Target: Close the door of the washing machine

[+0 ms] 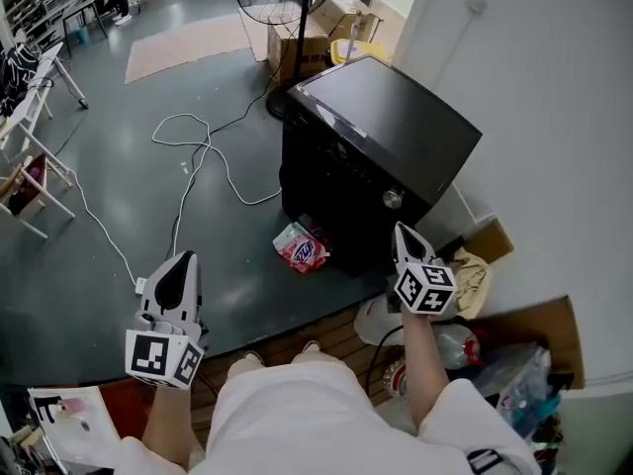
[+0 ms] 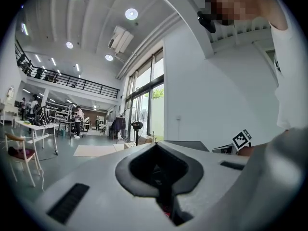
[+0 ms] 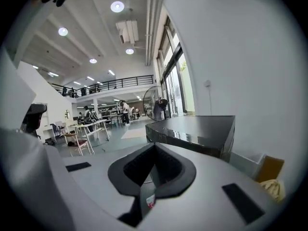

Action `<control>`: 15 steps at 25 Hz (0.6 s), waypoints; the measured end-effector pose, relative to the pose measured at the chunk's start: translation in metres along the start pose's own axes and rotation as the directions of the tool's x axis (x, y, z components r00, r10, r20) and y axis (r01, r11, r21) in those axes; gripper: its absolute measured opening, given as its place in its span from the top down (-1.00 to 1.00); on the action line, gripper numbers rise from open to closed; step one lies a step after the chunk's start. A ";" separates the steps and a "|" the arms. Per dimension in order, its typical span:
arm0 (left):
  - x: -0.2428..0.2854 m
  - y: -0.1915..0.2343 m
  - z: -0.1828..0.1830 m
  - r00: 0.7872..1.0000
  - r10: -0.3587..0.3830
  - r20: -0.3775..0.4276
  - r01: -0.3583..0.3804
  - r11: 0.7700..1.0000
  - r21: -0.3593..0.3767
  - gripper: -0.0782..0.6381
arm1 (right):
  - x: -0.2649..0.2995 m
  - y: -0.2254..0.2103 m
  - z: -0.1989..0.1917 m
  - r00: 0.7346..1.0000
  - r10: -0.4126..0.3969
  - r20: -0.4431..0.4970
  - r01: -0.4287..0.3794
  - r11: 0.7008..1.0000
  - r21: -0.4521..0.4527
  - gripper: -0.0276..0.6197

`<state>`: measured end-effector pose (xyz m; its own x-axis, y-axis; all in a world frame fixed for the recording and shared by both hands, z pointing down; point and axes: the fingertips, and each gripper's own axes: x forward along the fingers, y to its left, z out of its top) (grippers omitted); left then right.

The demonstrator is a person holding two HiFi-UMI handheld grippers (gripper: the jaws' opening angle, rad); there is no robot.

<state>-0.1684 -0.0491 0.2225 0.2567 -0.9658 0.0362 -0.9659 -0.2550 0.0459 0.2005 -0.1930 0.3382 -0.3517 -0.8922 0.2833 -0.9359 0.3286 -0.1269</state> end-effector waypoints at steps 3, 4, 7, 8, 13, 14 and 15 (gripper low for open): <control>-0.005 0.005 0.012 1.000 0.012 0.016 -0.012 1.000 0.003 0.76 | -0.021 0.003 0.031 0.998 0.006 0.064 -0.005 1.000 -0.014 0.92; -0.006 0.007 0.015 1.000 0.019 0.022 -0.019 1.000 0.001 0.76 | -0.029 0.003 0.040 0.996 0.008 0.086 -0.007 1.000 -0.011 0.92; -0.010 0.014 0.023 0.998 0.045 0.043 -0.045 0.999 -0.014 0.76 | -0.053 0.004 0.063 0.990 0.011 0.142 -0.008 1.000 -0.016 0.92; -0.011 0.016 0.025 0.997 0.052 0.049 -0.051 0.998 -0.020 0.76 | -0.059 0.004 0.069 0.988 0.010 0.154 -0.005 1.000 -0.030 0.92; -0.017 0.025 0.028 0.992 0.092 0.081 -0.088 0.995 -0.046 0.76 | -0.090 -0.001 0.091 0.977 -0.020 0.214 0.039 0.996 -0.083 0.92; -0.020 0.027 0.027 0.991 0.103 0.085 -0.099 0.994 -0.050 0.76 | -0.096 -0.001 0.095 0.974 -0.023 0.226 0.044 0.995 -0.089 0.92; -0.022 0.028 0.026 0.990 0.113 0.085 -0.109 0.993 -0.054 0.76 | -0.101 0.000 0.099 0.972 -0.027 0.235 0.051 0.994 -0.100 0.92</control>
<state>-0.2016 -0.0363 0.1973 0.1419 -0.9889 -0.0440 -0.9847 -0.1455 0.0959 0.2382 -0.1331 0.2156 -0.3122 -0.9484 0.0554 -0.9500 0.3118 -0.0166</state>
